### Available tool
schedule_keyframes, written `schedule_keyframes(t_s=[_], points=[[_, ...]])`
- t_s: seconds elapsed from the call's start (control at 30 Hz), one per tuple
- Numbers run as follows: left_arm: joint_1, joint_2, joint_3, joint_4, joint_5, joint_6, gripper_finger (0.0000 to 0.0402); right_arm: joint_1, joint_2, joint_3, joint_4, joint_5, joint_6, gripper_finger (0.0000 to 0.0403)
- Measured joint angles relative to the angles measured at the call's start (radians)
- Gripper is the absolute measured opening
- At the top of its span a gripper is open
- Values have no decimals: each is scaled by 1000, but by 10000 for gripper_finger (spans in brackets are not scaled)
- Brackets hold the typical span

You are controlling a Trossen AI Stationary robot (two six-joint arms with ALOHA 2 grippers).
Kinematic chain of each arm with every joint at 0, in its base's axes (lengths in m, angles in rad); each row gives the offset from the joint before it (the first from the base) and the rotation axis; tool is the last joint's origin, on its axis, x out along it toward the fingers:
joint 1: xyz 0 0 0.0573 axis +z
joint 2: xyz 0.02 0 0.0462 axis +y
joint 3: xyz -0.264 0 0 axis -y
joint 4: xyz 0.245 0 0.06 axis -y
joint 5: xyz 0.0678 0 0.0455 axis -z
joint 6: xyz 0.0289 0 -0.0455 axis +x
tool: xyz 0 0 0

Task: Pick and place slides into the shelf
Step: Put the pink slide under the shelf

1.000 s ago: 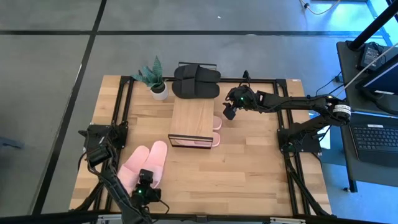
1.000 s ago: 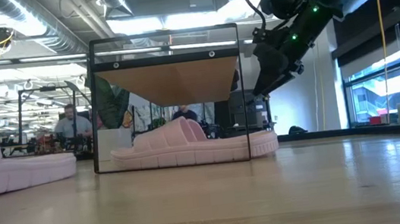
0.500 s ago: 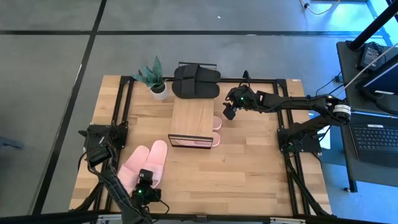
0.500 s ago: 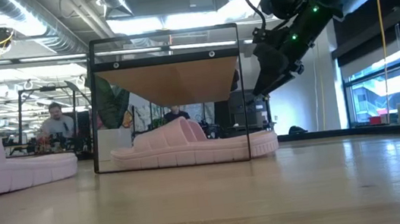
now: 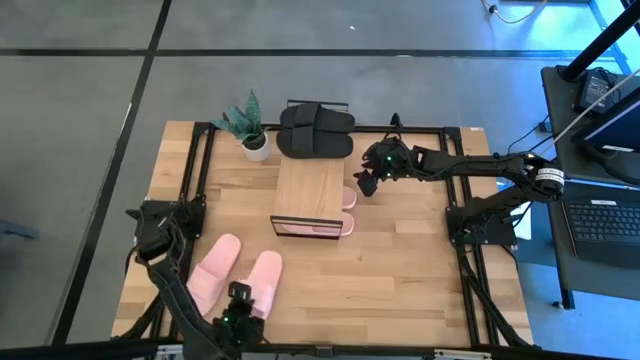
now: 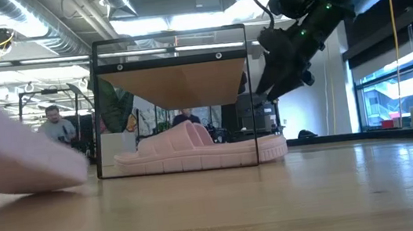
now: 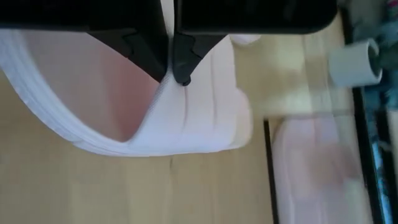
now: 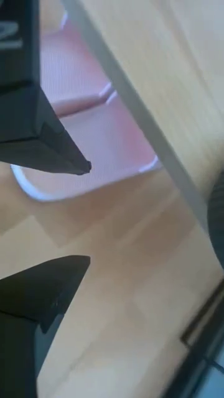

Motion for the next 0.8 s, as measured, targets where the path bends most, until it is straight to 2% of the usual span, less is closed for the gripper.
schedule_keyframes(t_s=[0.13, 0.37, 0.47, 0.6, 0.7, 0.8], points=[[0, -21, 111, 0, -51, 70, 2, 0, 0, 0, -1, -94, 94, 225], [0, -21, 259, 3, -126, 221, 1, 0, 0, 0, 0, -435, 162, 225], [0, -21, 299, -2, -179, 291, 1, 0, 0, 0, -1, -486, 213, 225], [0, -22, 352, 1, -267, 394, 0, 0, 0, 0, -6, -497, 264, 225], [0, -21, 374, 0, -337, 511, 0, -1, -5, 0, -1, -617, 273, 225], [0, -21, 386, 1, -411, 692, 0, 0, -12, 0, 15, -765, 289, 225]])
